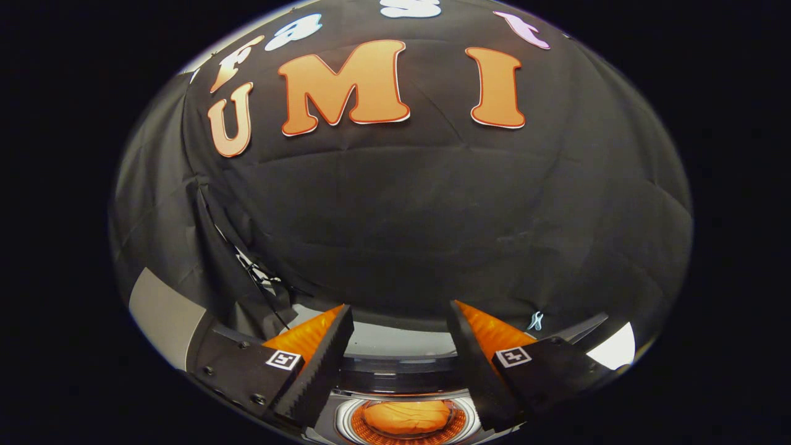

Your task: Put the clothes into the washing machine and then close the washing machine lid.

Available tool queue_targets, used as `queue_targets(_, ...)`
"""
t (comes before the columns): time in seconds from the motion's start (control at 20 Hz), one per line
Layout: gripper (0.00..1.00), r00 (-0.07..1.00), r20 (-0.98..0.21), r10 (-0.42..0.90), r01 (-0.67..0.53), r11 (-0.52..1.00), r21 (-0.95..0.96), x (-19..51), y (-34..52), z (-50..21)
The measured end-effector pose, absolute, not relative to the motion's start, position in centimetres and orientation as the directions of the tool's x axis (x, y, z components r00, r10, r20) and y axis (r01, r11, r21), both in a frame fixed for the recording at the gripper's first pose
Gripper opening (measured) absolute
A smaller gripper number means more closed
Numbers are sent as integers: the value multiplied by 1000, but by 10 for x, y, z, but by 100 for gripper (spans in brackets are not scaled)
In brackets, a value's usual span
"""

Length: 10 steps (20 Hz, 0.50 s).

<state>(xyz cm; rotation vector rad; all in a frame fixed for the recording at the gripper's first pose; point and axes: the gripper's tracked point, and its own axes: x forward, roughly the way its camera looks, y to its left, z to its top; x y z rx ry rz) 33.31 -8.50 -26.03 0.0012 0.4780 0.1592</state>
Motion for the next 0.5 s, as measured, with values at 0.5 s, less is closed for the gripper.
queue_targets(0.5, 99, 888, -431, 160, -161, 986, 34, 296, -88, -260)
